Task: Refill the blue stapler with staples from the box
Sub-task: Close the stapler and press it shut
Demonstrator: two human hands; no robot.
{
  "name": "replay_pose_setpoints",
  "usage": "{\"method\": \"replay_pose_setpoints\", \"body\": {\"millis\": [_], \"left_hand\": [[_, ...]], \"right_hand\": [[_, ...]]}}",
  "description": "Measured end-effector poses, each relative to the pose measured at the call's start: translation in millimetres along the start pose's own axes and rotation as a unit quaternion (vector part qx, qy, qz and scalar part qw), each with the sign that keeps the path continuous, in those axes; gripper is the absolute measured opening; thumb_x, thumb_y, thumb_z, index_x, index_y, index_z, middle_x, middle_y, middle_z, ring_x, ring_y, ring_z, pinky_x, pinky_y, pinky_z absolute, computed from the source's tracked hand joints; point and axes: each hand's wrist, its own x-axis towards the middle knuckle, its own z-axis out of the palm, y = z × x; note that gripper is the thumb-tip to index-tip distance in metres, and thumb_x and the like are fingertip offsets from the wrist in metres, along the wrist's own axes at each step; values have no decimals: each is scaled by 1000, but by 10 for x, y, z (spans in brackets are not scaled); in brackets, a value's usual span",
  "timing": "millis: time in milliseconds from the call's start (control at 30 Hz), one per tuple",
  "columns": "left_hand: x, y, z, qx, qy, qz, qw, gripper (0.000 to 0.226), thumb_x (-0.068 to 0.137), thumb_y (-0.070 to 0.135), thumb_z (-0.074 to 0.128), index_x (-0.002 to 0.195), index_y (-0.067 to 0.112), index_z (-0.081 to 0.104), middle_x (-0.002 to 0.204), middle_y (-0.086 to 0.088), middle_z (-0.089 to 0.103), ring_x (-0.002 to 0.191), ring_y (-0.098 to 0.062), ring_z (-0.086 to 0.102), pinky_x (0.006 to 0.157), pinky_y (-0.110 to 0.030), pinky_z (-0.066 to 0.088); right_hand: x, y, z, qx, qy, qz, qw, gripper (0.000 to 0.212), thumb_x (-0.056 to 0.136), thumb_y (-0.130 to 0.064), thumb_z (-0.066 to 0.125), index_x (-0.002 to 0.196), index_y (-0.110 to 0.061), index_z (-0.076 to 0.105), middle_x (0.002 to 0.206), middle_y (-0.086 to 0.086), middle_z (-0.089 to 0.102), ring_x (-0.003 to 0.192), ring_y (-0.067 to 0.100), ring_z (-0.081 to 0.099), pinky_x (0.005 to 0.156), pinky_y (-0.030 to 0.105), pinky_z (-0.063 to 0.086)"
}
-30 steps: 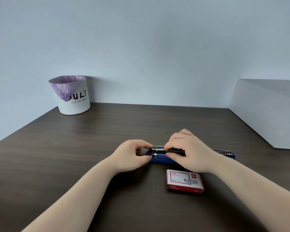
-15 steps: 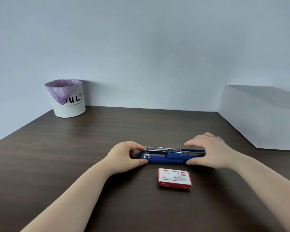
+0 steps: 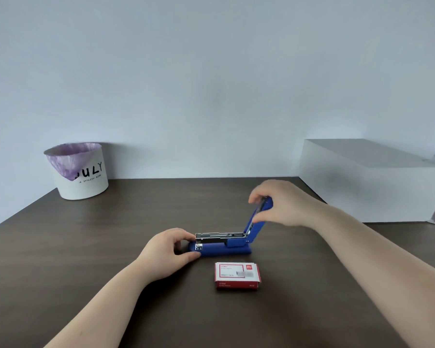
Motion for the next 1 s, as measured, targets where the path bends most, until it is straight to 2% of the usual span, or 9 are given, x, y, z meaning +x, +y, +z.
{"method": "replay_pose_setpoints", "body": {"millis": [133, 267, 400, 500, 667, 833, 933, 1000], "left_hand": [[3, -15, 3, -5, 2, -1, 1000, 32, 72, 39, 73, 103, 30, 66, 99, 14, 65, 83, -11, 58, 78, -21, 45], [-5, -12, -6, -13, 3, -7, 1000, 32, 71, 38, 74, 101, 30, 67, 99, 12, 67, 81, -11, 58, 77, -20, 46], [-19, -3, -14, -13, 4, -9, 1000, 31, 71, 39, 74, 101, 32, 67, 96, 13, 66, 81, -9, 56, 71, -14, 41], [-24, 16, -24, -11, -4, -3, 1000, 29, 73, 38, 73, 100, 32, 67, 96, 13, 65, 86, -10, 56, 74, -18, 43], [-23, 24, -60, -17, -20, -7, 1000, 34, 71, 36, 73, 105, 31, 66, 93, 13, 64, 83, -11, 58, 79, -27, 49], [-33, 66, -166, -62, -62, -27, 996, 46, 74, 7, 61, 112, 33, 60, 76, 20, 57, 56, 7, 53, 62, -4, 42], [-4, 99, -136, -59, -32, -51, 996, 39, 77, 5, 58, 110, 27, 62, 81, 22, 59, 67, 3, 55, 64, -4, 41], [54, 118, -78, -42, 14, -85, 995, 25, 82, 14, 59, 103, 24, 65, 88, 12, 65, 81, -7, 58, 72, -17, 43]], "right_hand": [[31, -174, 77, 106, 45, -16, 993, 48, 75, -20, 76, 120, -25, 59, 103, -13, 59, 94, 6, 56, 81, 14, 42], [129, -339, 358, 219, 39, 1, 975, 60, 72, -20, 79, 126, -29, 55, 111, -5, 68, 99, 10, 63, 86, 17, 47], [215, -461, 638, 158, -35, -22, 987, 53, 76, -24, 74, 126, -24, 57, 118, -2, 68, 108, 11, 61, 96, 29, 48], [221, -422, 723, 83, -76, -45, 993, 45, 79, -31, 68, 123, -25, 59, 116, -6, 67, 104, 13, 59, 93, 34, 49], [155, -217, 718, 73, -90, -25, 993, 44, 83, -39, 65, 123, -26, 57, 118, -8, 64, 103, 11, 56, 89, 26, 44], [137, -190, 721, 79, -79, -23, 994, 40, 83, -38, 65, 119, -22, 59, 109, -5, 64, 93, 11, 55, 80, 23, 39], [153, -197, 716, 69, -81, -26, 994, 38, 83, -38, 65, 117, -21, 61, 105, -5, 65, 90, 12, 56, 78, 24, 41], [145, -191, 728, 64, -74, -24, 995, 37, 84, -37, 64, 117, -21, 61, 108, -2, 66, 92, 14, 57, 79, 26, 44]]}}
